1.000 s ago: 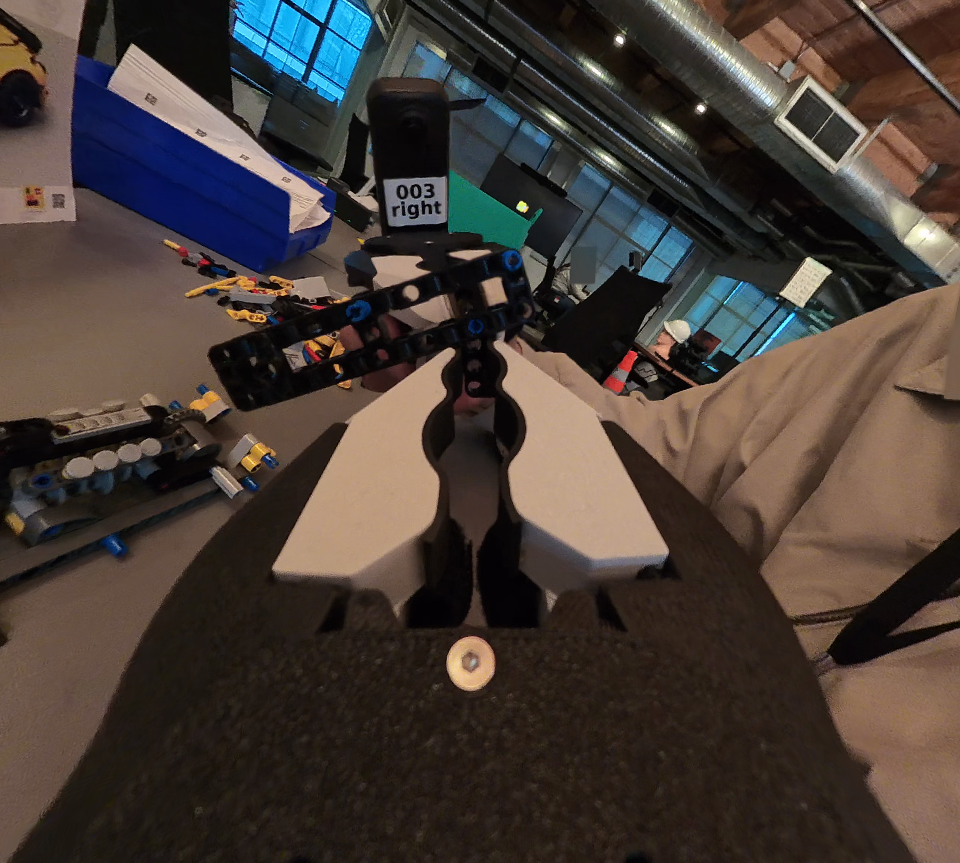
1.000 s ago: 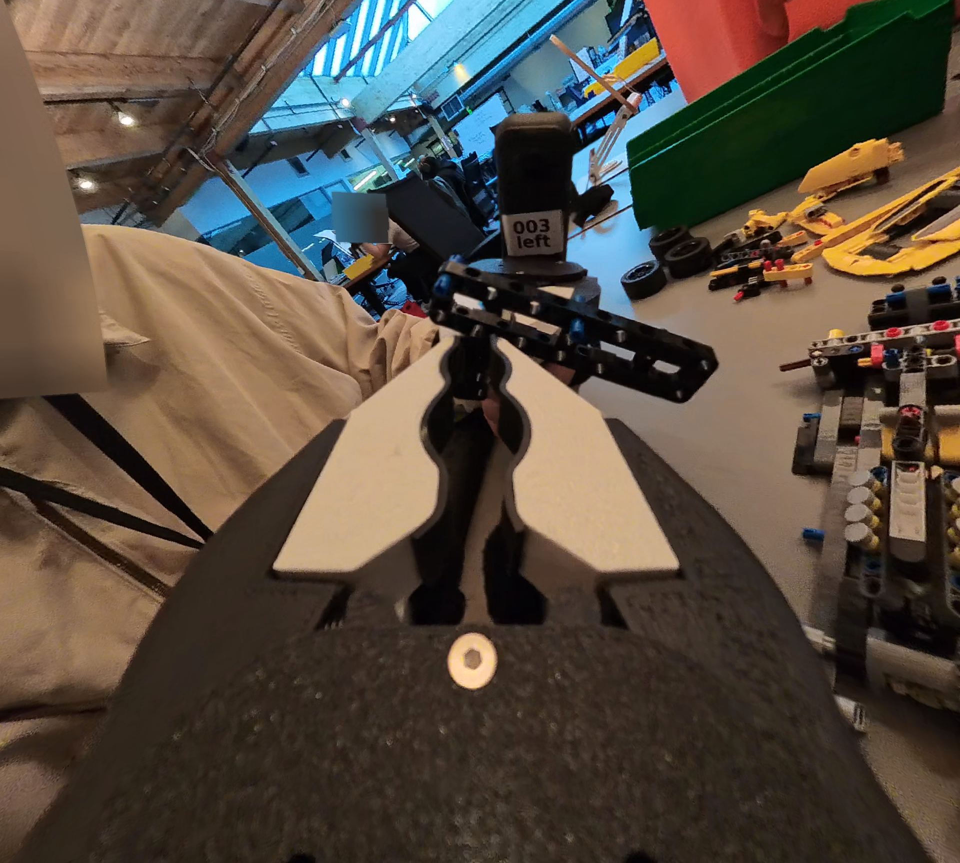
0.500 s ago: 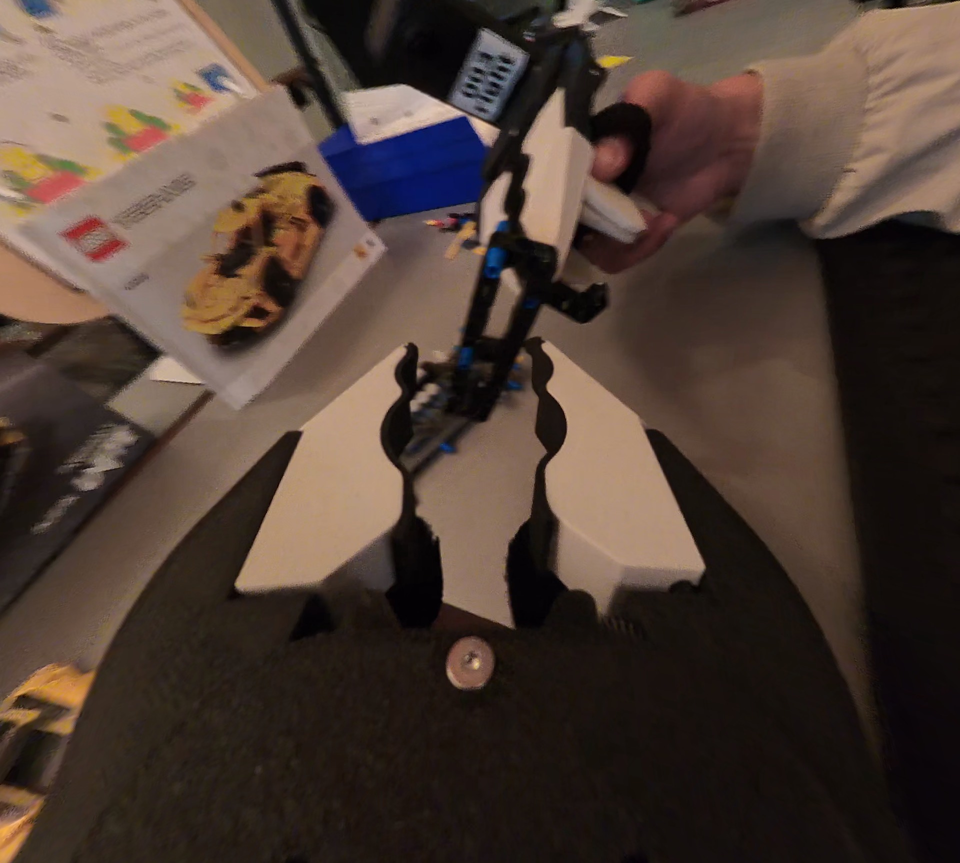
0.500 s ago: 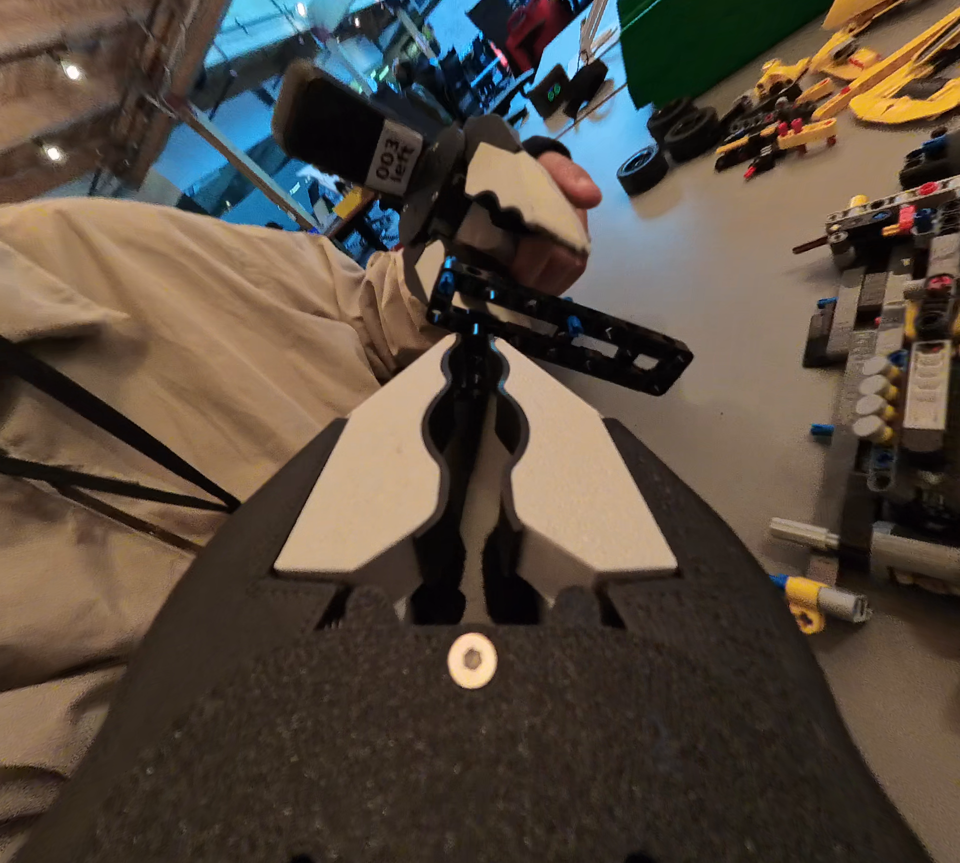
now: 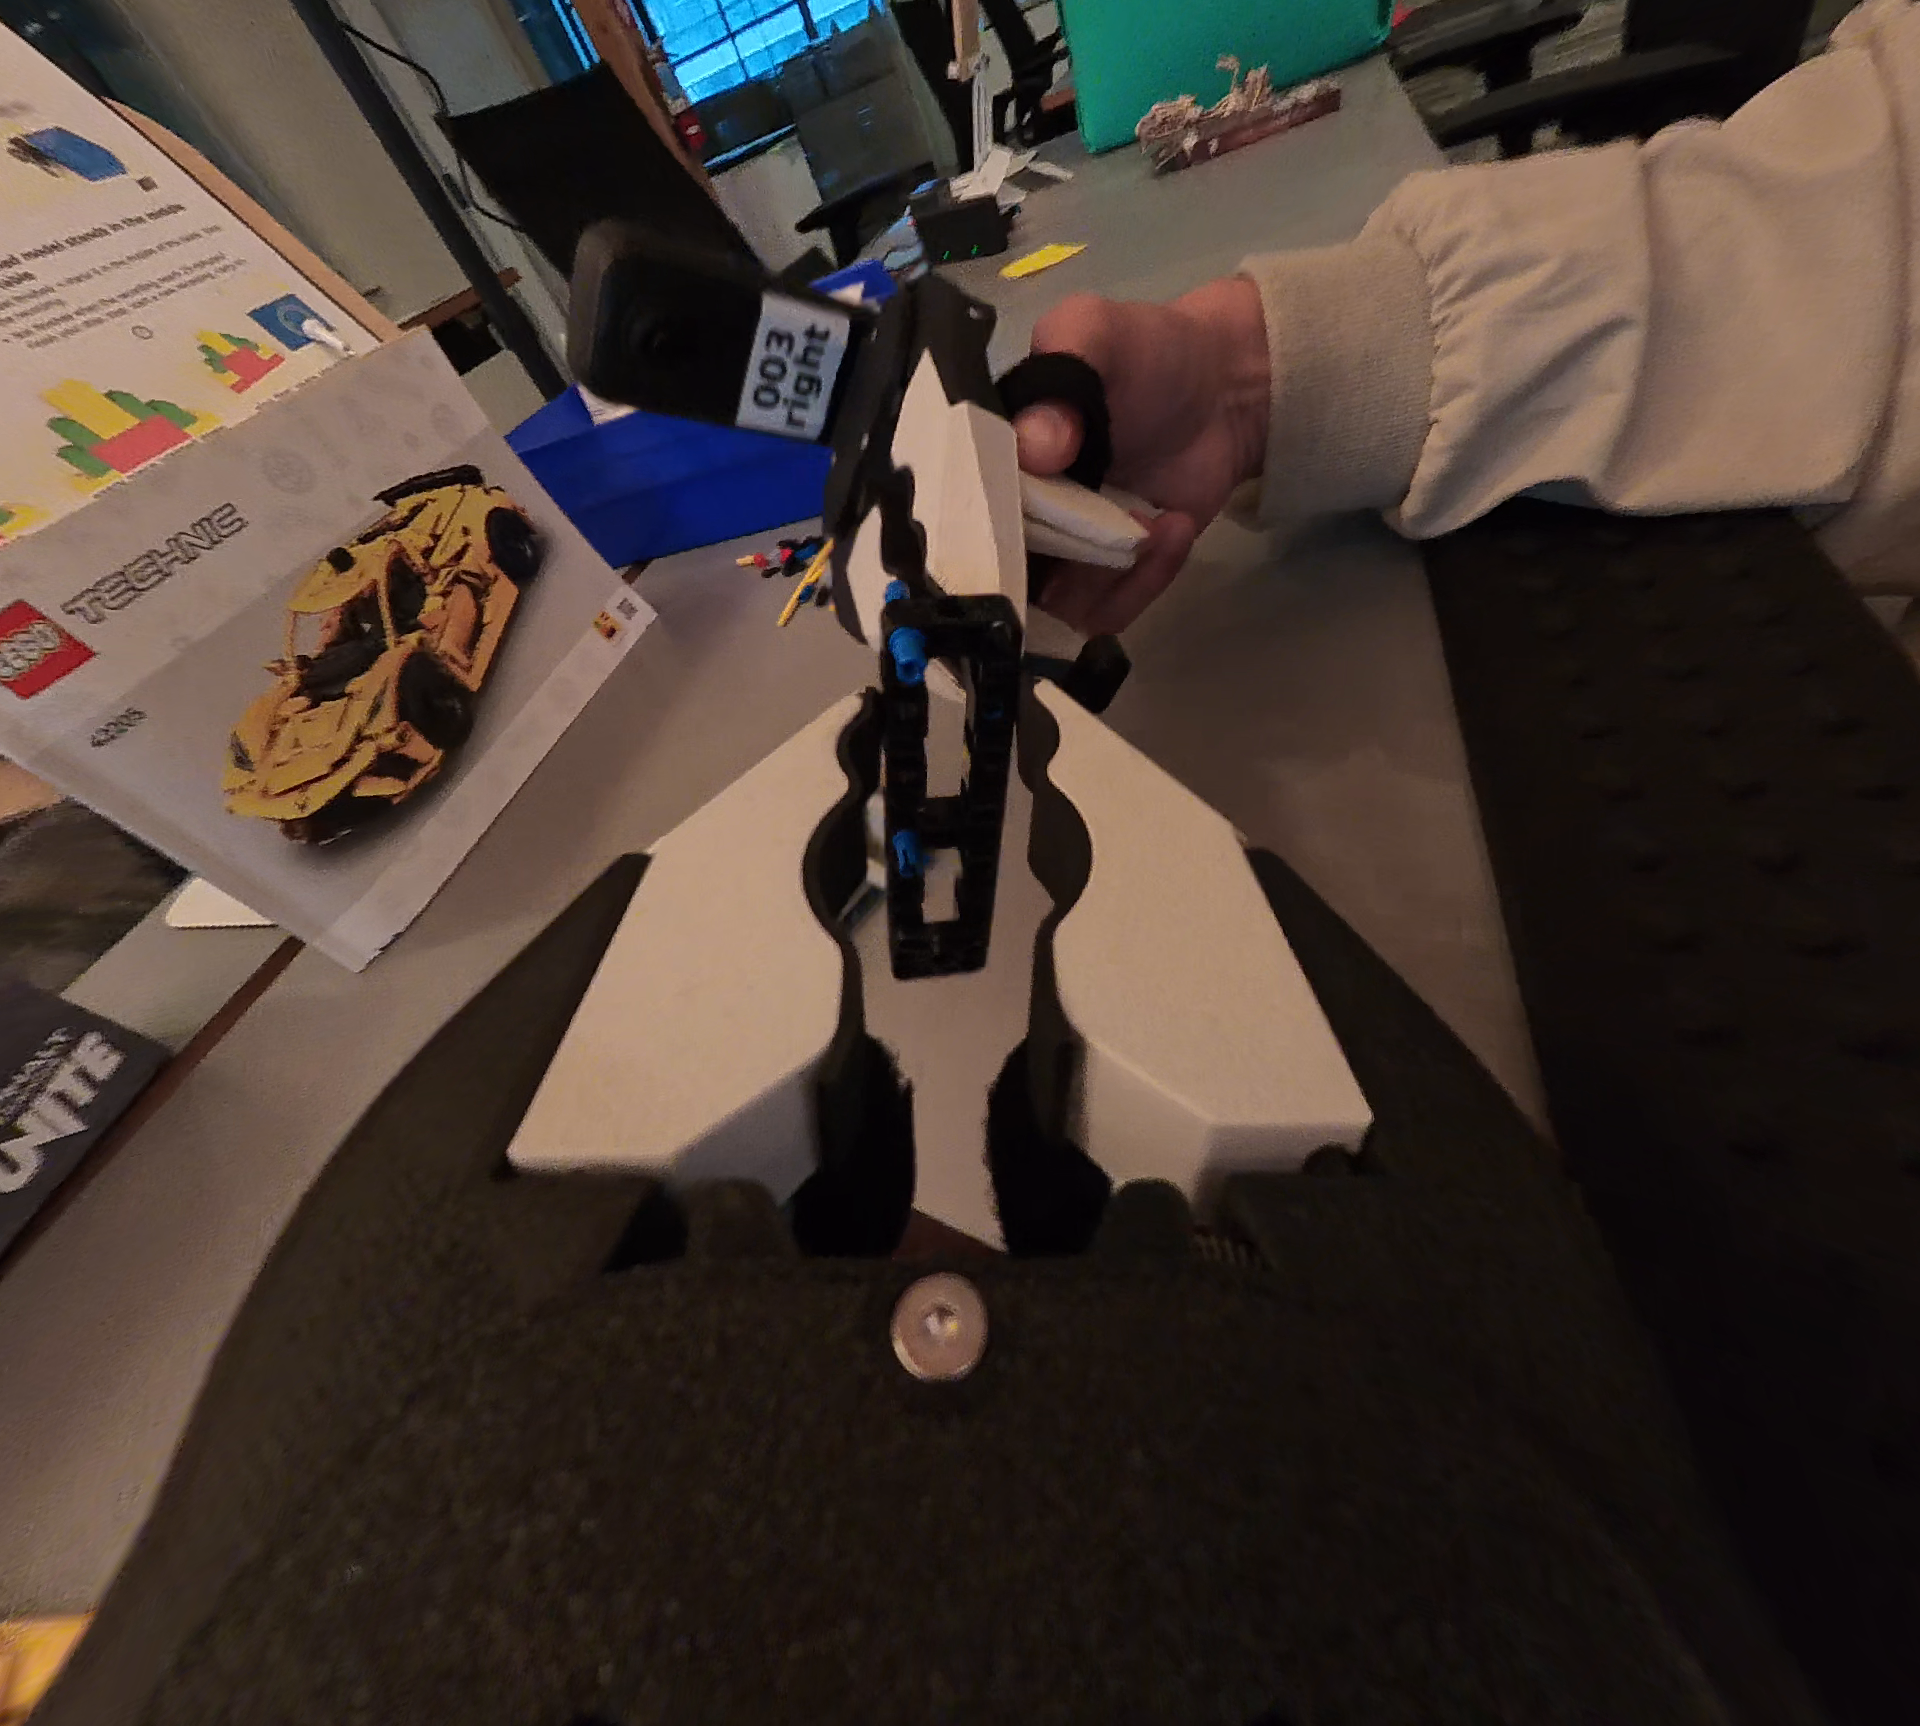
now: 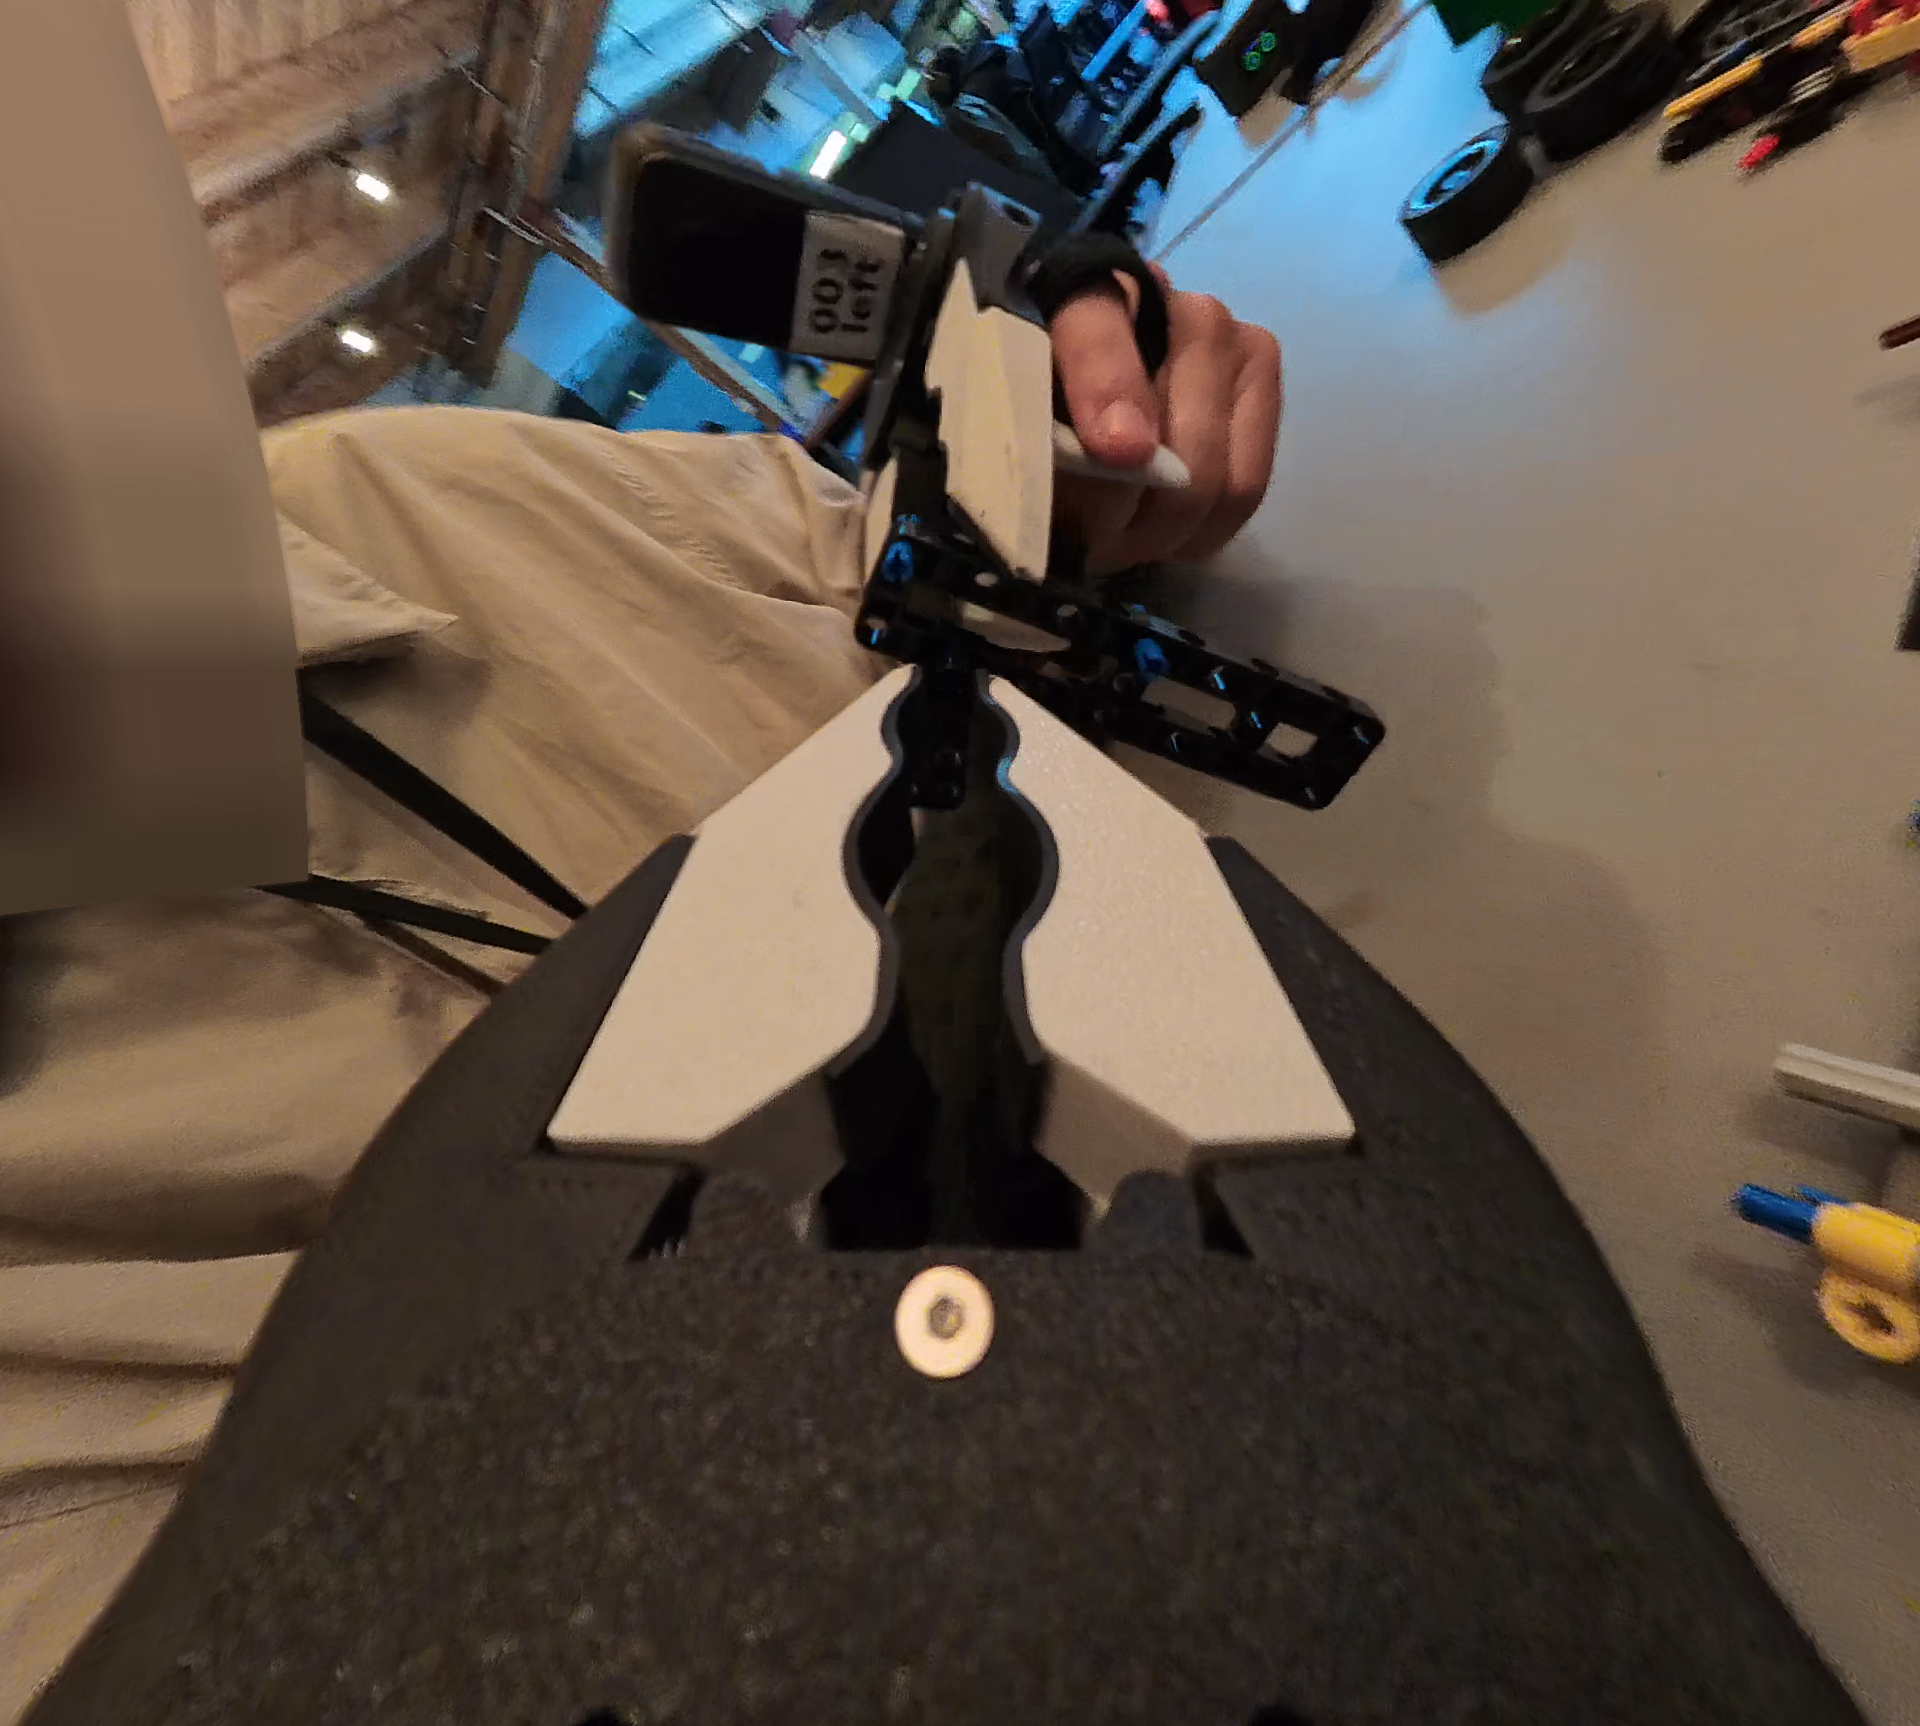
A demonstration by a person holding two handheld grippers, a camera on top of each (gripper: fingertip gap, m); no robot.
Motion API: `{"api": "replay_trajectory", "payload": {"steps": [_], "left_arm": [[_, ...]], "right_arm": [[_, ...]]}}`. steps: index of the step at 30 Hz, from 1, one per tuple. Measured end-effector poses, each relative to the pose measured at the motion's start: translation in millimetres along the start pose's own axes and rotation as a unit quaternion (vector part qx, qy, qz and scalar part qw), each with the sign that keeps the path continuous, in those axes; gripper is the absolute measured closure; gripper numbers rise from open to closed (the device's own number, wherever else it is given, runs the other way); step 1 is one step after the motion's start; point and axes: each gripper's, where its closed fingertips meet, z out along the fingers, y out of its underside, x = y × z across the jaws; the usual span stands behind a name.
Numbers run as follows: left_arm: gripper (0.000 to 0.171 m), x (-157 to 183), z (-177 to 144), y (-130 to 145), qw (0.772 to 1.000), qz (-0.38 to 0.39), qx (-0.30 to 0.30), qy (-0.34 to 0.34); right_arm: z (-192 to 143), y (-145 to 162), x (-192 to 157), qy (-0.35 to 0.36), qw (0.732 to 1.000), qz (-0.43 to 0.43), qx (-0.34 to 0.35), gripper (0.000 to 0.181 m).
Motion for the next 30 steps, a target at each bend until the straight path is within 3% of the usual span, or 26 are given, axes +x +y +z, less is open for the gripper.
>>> {"api": "replay_trajectory", "payload": {"steps": [2,4,7,8,9,10,11,13,17,18,20,21,25,27,30], "left_arm": [[0.147,-1.4,-1.6,-7.7,0.999,-0.029,0.024,0.003],[0.148,-9.5,-3.2,-10.1,0.998,-0.052,0.022,-0.013],[0.148,-10.0,-7.9,-11.3,0.999,-0.046,0.022,-0.006],[0.148,-13.2,-13.8,-15.2,0.998,-0.048,0.035,-0.01],[0.148,-22.9,-25.0,-24.2,0.996,-0.061,0.062,-0.024],[0.149,-34.0,-37.1,-33.1,0.992,-0.077,0.09,-0.036],[0.149,-40.7,-44.7,-38.5,0.989,-0.089,0.108,-0.038],[0.148,-42.8,-46.5,-42.7,0.985,-0.112,0.127,-0.028],[0.147,-44.6,-36.5,-35.1,0.971,-0.192,0.141,0.0],[0.147,-44.4,-35.0,-35.0,0.966,-0.214,0.146,0.012],[0.147,-52.2,-32.4,-31.0,0.959,-0.242,0.147,-0.001],[0.147,-55.4,-31.0,-27.3,0.958,-0.25,0.141,-0.008],[0.147,-54.4,-19.7,-5.3,0.953,-0.29,0.088,-0.004],[0.147,-38.6,-5.9,24.6,0.943,-0.331,-0.008,0.029],[0.147,-24.5,1.5,68.5,0.955,-0.252,-0.158,-0.001]], "right_arm": [[1.1,-4.0,-9.1,-0.054,0.998,0.037,0.02,0.175],[-0.7,-14.0,-7.6,-0.075,0.993,0.07,0.059,0.175],[0.1,-14.4,-8.3,-0.08,0.991,0.088,0.056,0.176],[-8.4,-17.8,-8.8,-0.085,0.99,0.095,0.064,0.176],[-30.2,-30.9,-8.7,-0.094,0.983,0.109,0.114,0.176],[-54.2,-35.7,-2.3,-0.066,0.982,0.106,0.143,0.176],[-71.5,-33.3,3.9,-0.021,0.985,0.088,0.145,0.176],[-90.8,-36.3,-8.8,-0.021,0.986,0.061,0.151,0.176],[-116.4,-20.1,20.3,0.156,0.982,0.032,0.102,0.176],[-137.3,-16.3,36.3,0.243,0.965,0.018,0.096,0.175],[-191.6,1.5,62.6,0.418,0.906,-0.001,0.063,0.175],[-202.5,10.3,59.2,0.428,0.902,0.003,0.052,0.175],[-210.8,1.5,40.4,0.354,0.927,0.012,0.125,0.175],[-197.5,-2.3,36.3,0.318,0.94,-0.012,0.121,0.175],[-156.8,-19.2,20.8,0.229,0.963,-0.074,0.124,0.176]]}}
